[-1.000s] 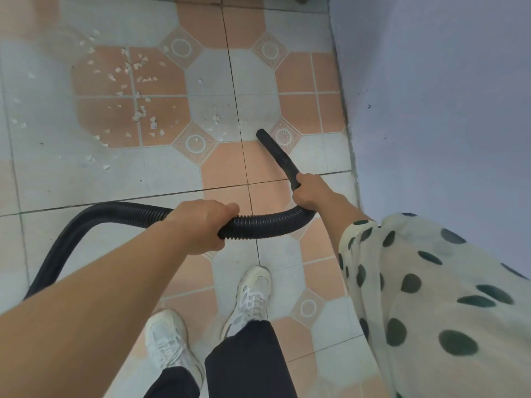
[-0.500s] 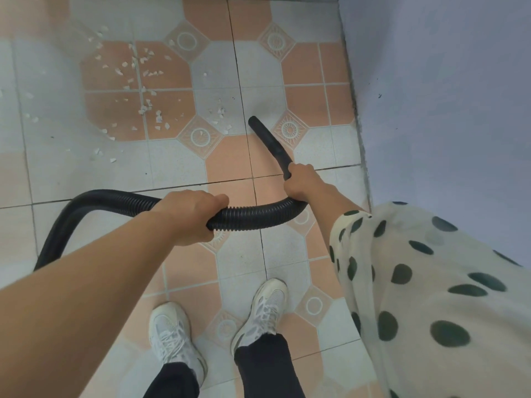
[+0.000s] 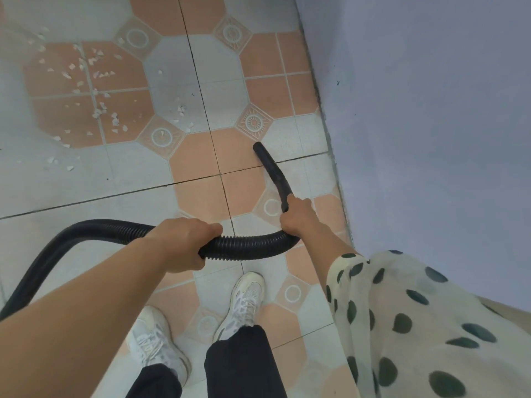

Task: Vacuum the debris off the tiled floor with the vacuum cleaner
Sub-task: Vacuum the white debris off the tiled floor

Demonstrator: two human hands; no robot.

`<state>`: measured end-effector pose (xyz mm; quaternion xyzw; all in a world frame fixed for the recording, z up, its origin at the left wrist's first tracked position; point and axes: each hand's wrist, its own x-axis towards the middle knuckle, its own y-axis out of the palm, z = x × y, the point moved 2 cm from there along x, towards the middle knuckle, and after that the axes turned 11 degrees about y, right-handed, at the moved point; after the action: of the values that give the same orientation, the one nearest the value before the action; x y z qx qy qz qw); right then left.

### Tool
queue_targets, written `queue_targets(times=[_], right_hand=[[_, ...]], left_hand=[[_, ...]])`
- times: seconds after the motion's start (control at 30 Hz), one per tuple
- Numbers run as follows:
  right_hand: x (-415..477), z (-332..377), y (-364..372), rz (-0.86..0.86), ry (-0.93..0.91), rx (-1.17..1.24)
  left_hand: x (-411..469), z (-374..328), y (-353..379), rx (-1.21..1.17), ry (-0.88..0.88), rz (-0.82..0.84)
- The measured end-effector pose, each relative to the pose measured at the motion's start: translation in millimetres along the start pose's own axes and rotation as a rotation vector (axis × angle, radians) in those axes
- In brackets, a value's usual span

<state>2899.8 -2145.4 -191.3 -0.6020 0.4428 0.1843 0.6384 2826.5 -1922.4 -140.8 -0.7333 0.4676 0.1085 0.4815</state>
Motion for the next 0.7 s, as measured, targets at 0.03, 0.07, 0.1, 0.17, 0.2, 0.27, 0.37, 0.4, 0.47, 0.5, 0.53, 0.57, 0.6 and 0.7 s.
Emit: queue_targets(times=[0.03,0.07,0.1,0.17,0.2,0.27,0.37,0.4,0.47,0.5,0.53,0.57,0.6,0.7], right_hand=[[1,-6,-3,-0.016,0.019,0.015],[4,-9,-6,-0.027,0.027,0.019],[7,-11,-9,-0.032,0.026,0.02],[15,-12,-17,-0.038,0.008,0.02],[20,-10,-21,-0.043,-0.004,0.018],[28,-4,-31,-0.068,-0.017,0.005],[40,13,-44,-0.087,-0.051,-0.024],[43,17,-47,-0.087,-0.066,-0.035],[50,29,-52,-0.094,-0.11,-0.066],[52,34,-54,-0.1,-0.132,-0.087],[54,37,-57,-0.105,-0.153,-0.11],[56,41,-59,-0.105,-0.173,-0.132],[58,46,-61,-0.102,-0.192,-0.152],[62,63,-66,-0.089,-0.247,-0.203]], left_hand=[[4,-4,0,0.006,0.008,-0.004],[8,-6,-1,0.009,0.012,-0.013],[11,-8,-2,0.012,0.012,-0.023],[18,-11,-3,0.012,0.011,-0.05],[21,-10,-4,0.005,0.001,-0.066],[23,-7,-6,-0.023,-0.022,-0.094],[25,4,-7,-0.063,-0.064,-0.129],[26,8,-7,-0.066,-0.077,-0.137],[26,19,-6,-0.08,-0.134,-0.145],[24,25,-5,-0.088,-0.168,-0.138],[22,30,-3,-0.094,-0.199,-0.121],[19,35,-2,-0.099,-0.224,-0.108],[15,40,1,-0.111,-0.246,-0.106],[9,49,1,-0.104,-0.269,-0.149]])
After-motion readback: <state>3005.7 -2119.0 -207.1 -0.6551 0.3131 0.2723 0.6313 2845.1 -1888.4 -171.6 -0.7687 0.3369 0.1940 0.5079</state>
